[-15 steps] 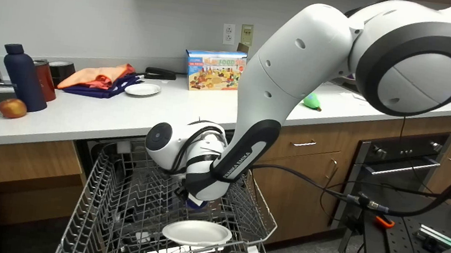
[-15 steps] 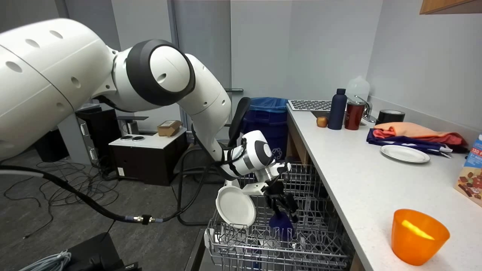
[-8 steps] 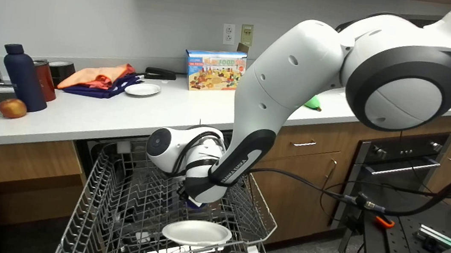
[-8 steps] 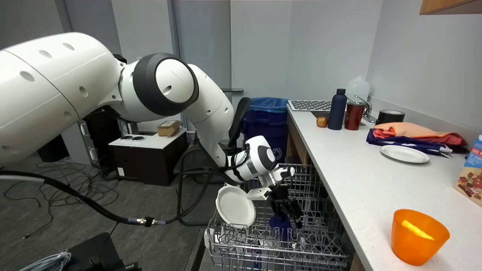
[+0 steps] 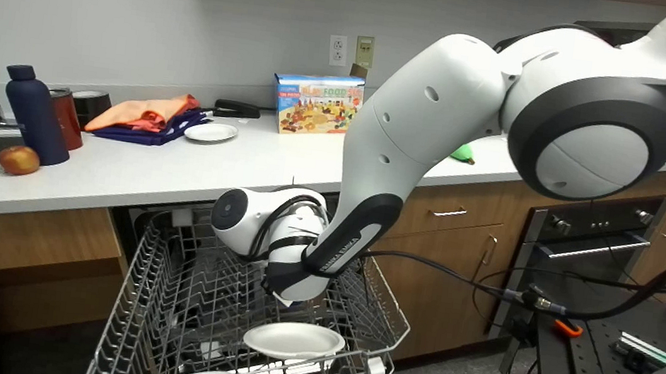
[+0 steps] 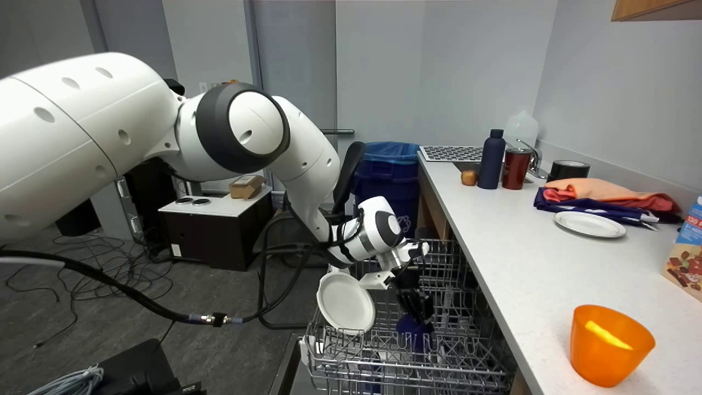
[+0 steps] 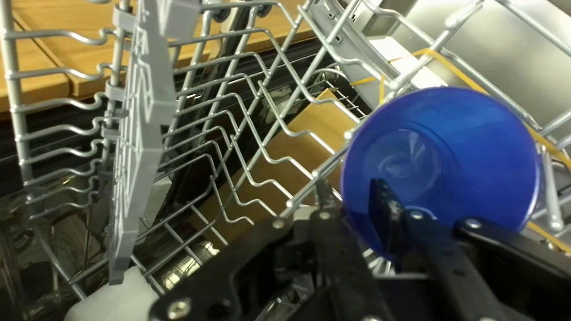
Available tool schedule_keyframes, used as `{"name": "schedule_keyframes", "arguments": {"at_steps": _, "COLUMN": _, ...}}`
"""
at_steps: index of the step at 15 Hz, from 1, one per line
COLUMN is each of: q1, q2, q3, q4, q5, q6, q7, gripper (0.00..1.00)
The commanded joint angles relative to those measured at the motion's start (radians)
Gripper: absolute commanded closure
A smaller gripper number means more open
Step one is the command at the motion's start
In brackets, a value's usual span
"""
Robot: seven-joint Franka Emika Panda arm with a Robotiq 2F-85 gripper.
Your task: Remove the blue cup out of the dishwasher
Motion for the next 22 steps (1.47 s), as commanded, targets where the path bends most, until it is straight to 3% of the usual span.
{"name": "schedule_keyframes", "arguments": {"at_steps": 1, "q1": 0.003, "q2": 0.036, "q3": -0.017, "q4": 0.055, "q5": 0.024, "q6": -0.03, "q7": 0.011, "gripper": 1.0}}
{"name": "schedule_keyframes", "arguments": {"at_steps": 12, "q1": 0.006, "q2": -0.049, "q3": -0.008, "q4": -0.037, "q5": 0.025, "q6": 0.014, "q7": 0.002, "gripper": 0.98}}
{"name": "schedule_keyframes", "arguments": {"at_steps": 22, "q1": 0.001, "q2": -0.22, "q3": 0.006, "q4": -0.192, "q5": 0.025, "q6": 0.1, "q7": 0.0, "gripper": 0.98}}
